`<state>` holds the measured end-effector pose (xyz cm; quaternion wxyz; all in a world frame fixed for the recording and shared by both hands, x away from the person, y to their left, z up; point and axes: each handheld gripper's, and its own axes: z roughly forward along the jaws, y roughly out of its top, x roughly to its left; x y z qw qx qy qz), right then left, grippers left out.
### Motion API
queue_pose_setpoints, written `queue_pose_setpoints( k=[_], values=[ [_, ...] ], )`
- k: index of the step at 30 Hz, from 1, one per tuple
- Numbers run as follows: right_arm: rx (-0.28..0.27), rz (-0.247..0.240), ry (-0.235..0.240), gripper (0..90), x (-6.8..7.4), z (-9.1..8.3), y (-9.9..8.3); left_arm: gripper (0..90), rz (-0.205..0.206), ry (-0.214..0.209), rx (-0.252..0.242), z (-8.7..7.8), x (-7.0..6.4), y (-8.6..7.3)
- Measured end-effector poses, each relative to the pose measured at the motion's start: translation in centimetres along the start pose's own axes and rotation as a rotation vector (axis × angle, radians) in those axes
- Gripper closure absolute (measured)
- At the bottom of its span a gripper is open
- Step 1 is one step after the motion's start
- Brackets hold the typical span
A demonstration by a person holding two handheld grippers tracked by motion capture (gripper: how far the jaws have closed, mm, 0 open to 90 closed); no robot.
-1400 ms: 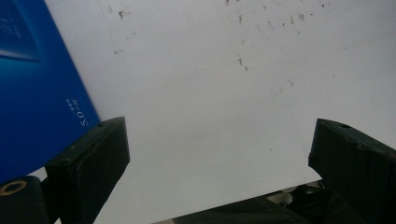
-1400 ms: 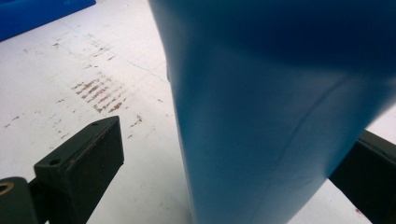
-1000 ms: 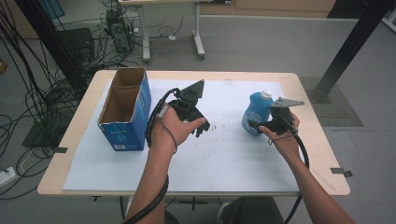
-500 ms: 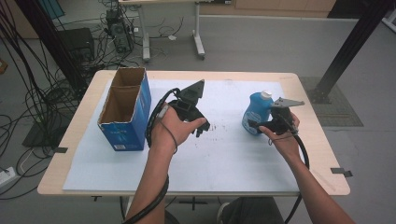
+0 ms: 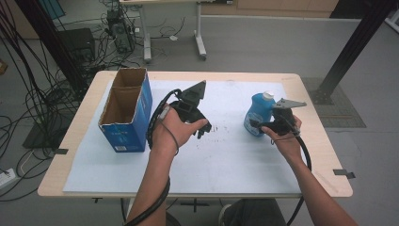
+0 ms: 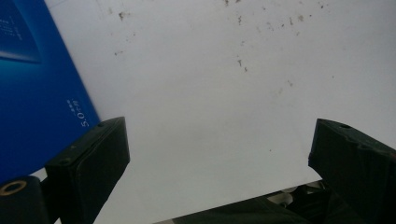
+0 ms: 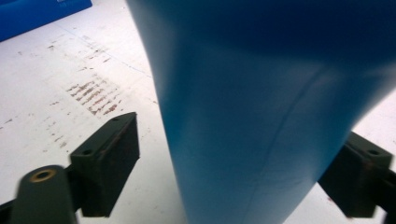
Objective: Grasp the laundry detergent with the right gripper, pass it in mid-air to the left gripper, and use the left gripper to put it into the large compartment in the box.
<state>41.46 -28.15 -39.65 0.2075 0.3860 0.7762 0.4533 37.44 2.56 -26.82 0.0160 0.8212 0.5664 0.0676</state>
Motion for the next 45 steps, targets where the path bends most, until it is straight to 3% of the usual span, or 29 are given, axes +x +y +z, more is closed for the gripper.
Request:
queue_pose_setpoints(
  k=[16,45],
  values=[
    [0.016,-0.034,-0.025,39.8,-0.19,0.62,-0.74,5.5,0.0,0.0,-0.004,-0.09,0.0,0.04],
    [0.028,-0.031,-0.03,41.3,-0.1,0.62,-0.6,5.5,0.003,0.002,0.0,0.05,0.04,0.02]
  ],
)
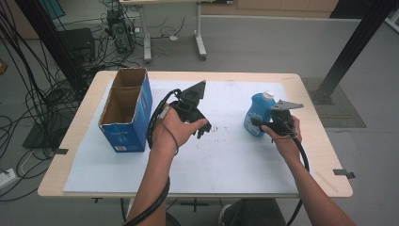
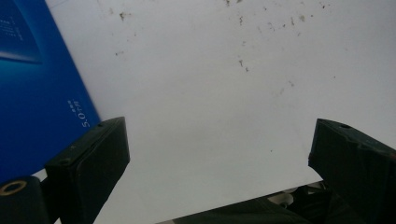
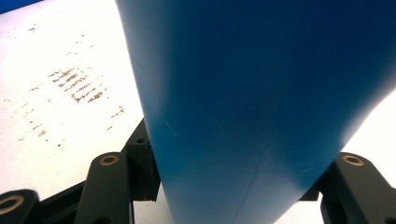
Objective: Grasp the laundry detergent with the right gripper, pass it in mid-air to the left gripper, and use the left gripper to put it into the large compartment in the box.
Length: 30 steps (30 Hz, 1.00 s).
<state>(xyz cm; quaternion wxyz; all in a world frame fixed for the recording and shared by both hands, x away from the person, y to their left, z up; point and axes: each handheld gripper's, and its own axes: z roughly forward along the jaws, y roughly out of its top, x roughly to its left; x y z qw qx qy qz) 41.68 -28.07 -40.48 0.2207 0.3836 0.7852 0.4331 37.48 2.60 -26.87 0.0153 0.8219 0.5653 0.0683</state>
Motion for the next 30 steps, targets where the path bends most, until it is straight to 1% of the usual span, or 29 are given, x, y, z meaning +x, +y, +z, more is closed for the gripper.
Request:
queue_pose_setpoints(
  k=[7,22,30],
  values=[
    [0.015,-0.003,-0.009,41.3,0.12,0.01,0.16,5.5,-0.004,0.0,-0.004,-0.12,0.09,-0.07],
    [0.011,-0.003,-0.01,41.2,0.11,0.04,0.1,5.5,-0.006,0.0,-0.001,-0.11,0.35,-0.23],
    [0.013,0.0,-0.009,42.0,0.1,0.03,0.12,5.6,-0.001,-0.001,-0.011,-0.32,0.2,-0.01]
  ],
)
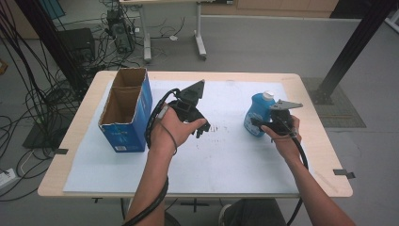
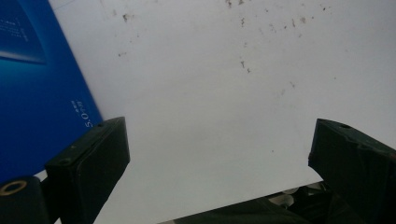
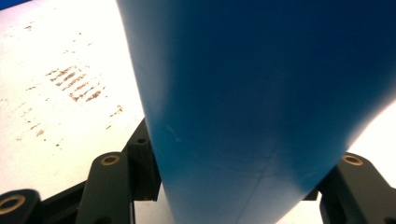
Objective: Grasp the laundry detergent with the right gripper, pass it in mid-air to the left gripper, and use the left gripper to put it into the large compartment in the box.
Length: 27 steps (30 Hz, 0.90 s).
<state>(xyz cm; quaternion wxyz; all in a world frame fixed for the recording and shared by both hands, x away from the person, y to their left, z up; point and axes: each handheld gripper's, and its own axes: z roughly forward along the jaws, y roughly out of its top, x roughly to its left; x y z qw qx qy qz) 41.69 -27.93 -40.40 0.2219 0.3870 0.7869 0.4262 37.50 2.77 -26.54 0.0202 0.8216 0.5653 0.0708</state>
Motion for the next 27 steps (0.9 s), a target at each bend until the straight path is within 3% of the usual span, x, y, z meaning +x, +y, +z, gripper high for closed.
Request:
queue_pose_setpoints(
  k=[27],
  values=[
    [-0.003,0.007,-0.001,44.2,0.01,-0.04,-0.05,5.6,-0.007,0.008,-0.014,-0.54,0.25,-0.08]
  ],
)
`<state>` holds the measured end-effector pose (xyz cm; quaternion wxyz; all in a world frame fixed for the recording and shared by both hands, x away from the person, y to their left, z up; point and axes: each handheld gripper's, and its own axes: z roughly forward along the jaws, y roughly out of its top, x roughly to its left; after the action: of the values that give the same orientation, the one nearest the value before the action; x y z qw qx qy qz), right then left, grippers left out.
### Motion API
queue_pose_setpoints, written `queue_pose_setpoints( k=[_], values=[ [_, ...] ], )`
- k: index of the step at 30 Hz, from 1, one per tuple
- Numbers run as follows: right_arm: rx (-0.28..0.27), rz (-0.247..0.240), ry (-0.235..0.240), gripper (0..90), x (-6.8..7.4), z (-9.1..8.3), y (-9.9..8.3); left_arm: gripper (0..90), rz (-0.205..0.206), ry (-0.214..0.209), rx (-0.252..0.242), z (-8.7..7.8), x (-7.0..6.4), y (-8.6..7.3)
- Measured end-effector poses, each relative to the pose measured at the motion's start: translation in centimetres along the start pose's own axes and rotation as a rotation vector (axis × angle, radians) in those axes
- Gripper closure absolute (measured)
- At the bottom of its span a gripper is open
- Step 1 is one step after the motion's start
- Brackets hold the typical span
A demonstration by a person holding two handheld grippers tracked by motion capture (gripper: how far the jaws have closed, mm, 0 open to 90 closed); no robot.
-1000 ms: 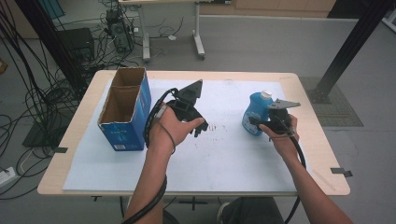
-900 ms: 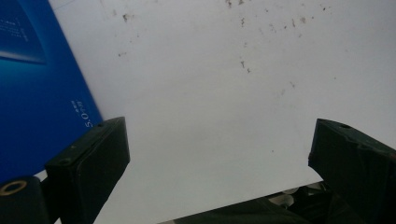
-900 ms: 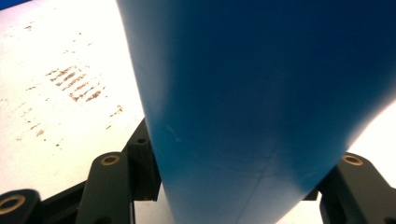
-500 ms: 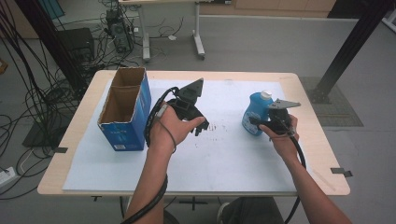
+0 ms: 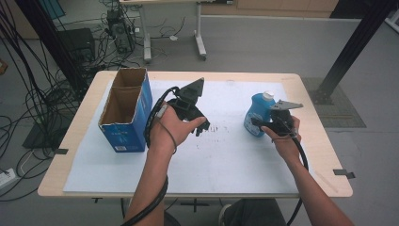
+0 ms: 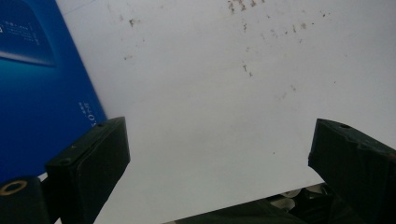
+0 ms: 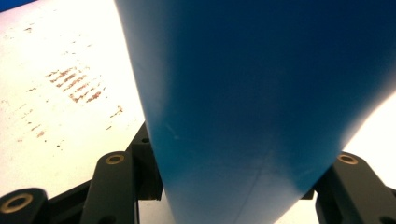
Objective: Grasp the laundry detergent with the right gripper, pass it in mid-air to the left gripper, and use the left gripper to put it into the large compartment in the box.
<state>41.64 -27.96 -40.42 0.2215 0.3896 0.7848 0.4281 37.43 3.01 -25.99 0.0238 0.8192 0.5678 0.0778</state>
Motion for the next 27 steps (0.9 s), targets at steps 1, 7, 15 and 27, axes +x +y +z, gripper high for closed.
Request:
queue_pose_setpoints(
  k=[1,7,15,27],
  values=[
    [0.0,0.001,0.0,44.3,0.0,0.0,0.0,5.6,0.002,0.0,0.0,0.0,0.0,0.0],
    [0.0,0.0,0.0,44.2,0.0,0.0,0.0,5.7,0.005,0.0,-0.004,-0.1,0.2,0.0],
    [0.002,0.003,0.001,43.9,0.0,0.0,0.1,5.5,0.011,0.003,-0.007,-0.5,0.6,0.1],
    [0.04,0.017,0.026,43.5,-0.3,-0.1,0.7,5.5,0.085,-0.016,-0.009,-1.5,1.4,0.6]
  ],
)
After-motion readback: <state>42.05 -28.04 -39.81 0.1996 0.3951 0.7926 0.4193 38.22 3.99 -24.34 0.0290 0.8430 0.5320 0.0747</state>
